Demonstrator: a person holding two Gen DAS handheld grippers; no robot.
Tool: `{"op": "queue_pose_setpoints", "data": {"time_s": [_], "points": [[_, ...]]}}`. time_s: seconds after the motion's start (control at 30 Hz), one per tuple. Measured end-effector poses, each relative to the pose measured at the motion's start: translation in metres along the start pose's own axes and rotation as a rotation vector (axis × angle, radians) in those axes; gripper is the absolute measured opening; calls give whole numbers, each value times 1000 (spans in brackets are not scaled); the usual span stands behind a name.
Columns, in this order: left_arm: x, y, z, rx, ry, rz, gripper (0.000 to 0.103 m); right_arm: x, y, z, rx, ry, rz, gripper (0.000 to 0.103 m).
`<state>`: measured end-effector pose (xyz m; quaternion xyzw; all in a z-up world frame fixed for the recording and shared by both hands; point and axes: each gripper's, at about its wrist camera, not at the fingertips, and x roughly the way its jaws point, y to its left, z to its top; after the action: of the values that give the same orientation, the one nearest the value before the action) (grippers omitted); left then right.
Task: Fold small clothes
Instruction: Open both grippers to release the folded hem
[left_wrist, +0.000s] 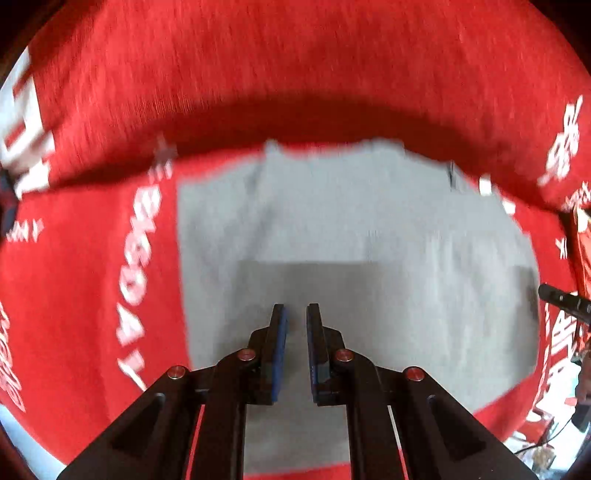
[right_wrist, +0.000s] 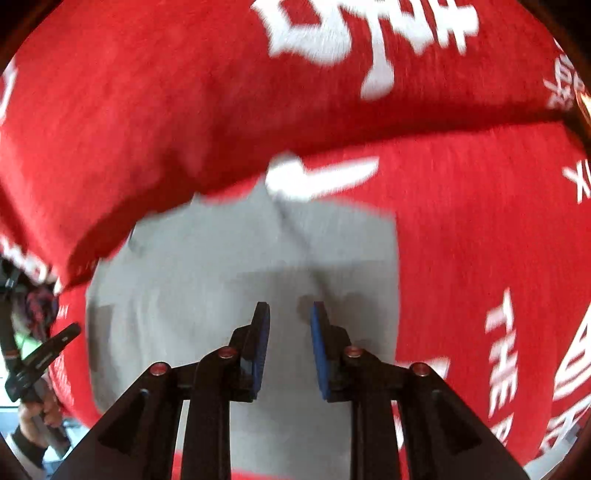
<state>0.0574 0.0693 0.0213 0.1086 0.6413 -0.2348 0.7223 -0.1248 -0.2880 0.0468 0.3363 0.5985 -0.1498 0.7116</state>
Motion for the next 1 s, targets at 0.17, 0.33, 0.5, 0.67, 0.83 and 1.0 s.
{"op": "queue_pose_setpoints", "data": {"time_s": [0.17, 0.33, 0.5, 0.67, 0.83, 1.0], "points": [[22, 11, -41, -1, 41, 37, 12, 29, -3, -65, -59, 110, -50, 23], [14, 39, -74, -31, 84, 26, 12, 12, -30, -95, -20, 145, -46, 23], [6, 42, -89, -42, 101, 40, 12, 1, -46, -101, 48, 158, -79, 23], [-14, 41, -90, -68, 96, 48, 12, -12, -48, -104, 101, 112, -96, 26], [-24, 41, -86, -84, 91, 63, 12, -9, -44, -95, 95, 102, -107, 35], [-32, 47, -89, -106, 79, 68, 12, 11, -52, -94, 129, 144, -167, 11]]}}
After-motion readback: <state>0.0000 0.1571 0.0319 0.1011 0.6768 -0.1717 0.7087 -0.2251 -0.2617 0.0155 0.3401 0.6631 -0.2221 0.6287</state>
